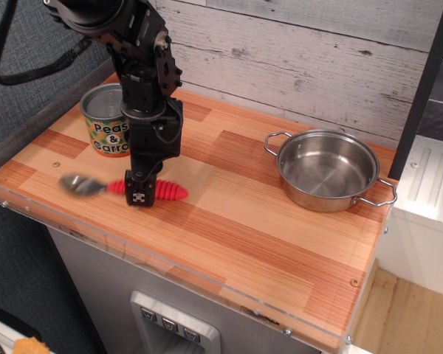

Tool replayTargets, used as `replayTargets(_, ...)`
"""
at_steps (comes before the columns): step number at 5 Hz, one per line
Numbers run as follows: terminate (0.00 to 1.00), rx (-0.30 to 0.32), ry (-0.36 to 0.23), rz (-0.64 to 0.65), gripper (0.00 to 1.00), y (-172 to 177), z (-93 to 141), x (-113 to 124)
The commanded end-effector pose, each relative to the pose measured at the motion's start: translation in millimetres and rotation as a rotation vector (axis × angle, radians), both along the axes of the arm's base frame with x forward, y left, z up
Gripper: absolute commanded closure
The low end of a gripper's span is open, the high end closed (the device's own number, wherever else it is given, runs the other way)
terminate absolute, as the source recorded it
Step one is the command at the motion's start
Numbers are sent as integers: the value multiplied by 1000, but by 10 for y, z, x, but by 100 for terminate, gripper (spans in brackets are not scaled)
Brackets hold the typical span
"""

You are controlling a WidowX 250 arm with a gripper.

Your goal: Move red spoon between can and pot

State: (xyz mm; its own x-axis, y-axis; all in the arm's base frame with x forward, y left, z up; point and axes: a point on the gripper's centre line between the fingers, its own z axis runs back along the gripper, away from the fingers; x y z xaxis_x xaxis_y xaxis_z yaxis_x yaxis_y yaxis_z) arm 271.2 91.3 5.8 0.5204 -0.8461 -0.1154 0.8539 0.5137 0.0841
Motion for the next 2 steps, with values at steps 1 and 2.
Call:
replayTargets(1,0,-3,-34,20,100,-112,92,47)
replayTargets(2,0,-5,-45,83,100,-165,221,81)
